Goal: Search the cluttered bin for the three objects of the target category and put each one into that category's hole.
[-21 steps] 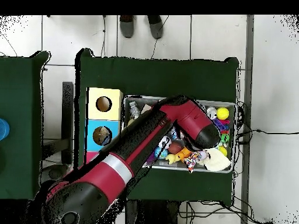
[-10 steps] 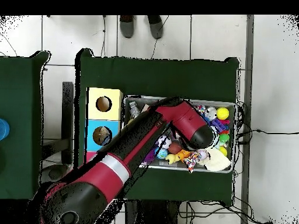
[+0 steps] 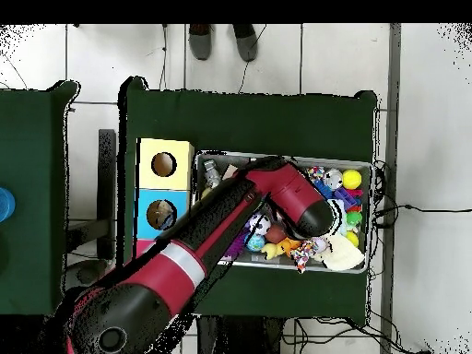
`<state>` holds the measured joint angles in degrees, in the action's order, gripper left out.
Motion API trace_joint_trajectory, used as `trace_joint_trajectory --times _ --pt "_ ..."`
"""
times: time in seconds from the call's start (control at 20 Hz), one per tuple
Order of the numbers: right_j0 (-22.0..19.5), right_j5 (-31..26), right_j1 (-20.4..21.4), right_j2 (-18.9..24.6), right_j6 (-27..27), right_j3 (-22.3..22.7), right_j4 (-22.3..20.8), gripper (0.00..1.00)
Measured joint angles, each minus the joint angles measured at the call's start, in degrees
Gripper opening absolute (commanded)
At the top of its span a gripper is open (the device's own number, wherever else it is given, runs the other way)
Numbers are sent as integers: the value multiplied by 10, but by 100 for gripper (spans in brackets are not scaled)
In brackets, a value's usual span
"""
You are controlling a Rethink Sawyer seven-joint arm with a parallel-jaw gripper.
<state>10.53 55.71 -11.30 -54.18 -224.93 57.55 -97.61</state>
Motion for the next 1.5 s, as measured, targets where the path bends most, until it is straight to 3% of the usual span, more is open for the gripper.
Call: trace_joint_trajectory --times 0.65,1.5 --pt "-25 0 -26 0 0 0 -9 100" --pt "-26 0 -32 0 0 0 -20 100"
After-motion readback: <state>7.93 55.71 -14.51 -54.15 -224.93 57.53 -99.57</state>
